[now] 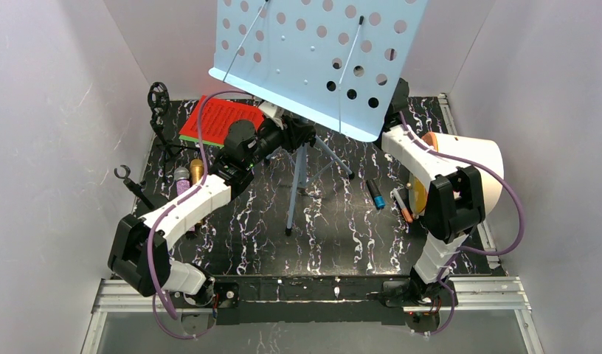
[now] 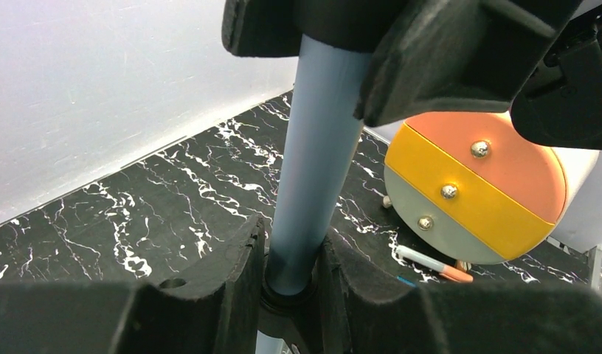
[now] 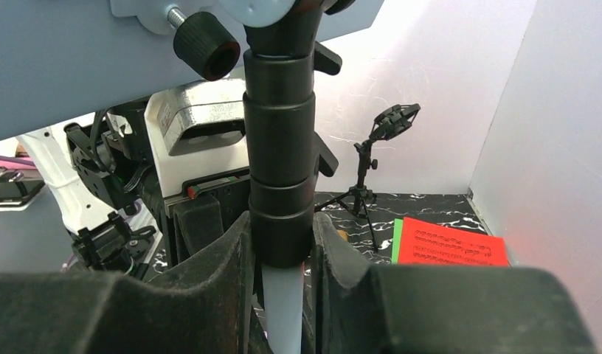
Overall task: Pack up the instrument practice props
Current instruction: Close the music stand at the center of the board.
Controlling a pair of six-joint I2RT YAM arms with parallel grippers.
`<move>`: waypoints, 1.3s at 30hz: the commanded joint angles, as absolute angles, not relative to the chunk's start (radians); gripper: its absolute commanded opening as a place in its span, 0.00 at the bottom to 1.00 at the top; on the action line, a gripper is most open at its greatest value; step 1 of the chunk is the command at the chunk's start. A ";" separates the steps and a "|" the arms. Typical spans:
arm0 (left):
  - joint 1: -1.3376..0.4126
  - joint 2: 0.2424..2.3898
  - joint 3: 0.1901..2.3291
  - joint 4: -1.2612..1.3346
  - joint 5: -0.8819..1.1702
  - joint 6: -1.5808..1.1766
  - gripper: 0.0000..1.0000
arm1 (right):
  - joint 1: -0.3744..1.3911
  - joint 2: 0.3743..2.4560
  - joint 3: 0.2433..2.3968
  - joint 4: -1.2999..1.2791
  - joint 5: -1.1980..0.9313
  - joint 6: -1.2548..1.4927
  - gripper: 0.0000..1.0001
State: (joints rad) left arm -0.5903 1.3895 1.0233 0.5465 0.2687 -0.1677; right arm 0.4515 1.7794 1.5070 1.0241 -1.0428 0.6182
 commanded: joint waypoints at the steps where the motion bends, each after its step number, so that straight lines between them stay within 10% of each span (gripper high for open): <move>1: -0.600 1.391 1.008 0.351 0.301 -0.190 0.14 | 0.453 1.770 1.543 1.052 -1.029 0.608 0.01; 7: -0.600 1.294 0.993 0.285 0.178 -0.169 0.54 | 0.453 1.733 1.497 1.018 -1.012 0.536 0.01; 23: -0.783 1.089 0.760 0.246 -0.137 -0.198 0.62 | 0.453 1.714 1.463 0.993 -0.980 0.489 0.01; 31: -0.812 1.172 0.729 0.329 -0.203 -0.181 0.51 | 0.453 1.715 1.452 1.016 -0.975 0.506 0.01; 39: -0.830 1.205 0.716 0.417 -0.213 -0.161 0.12 | 0.454 1.714 1.447 1.016 -0.976 0.511 0.01</move>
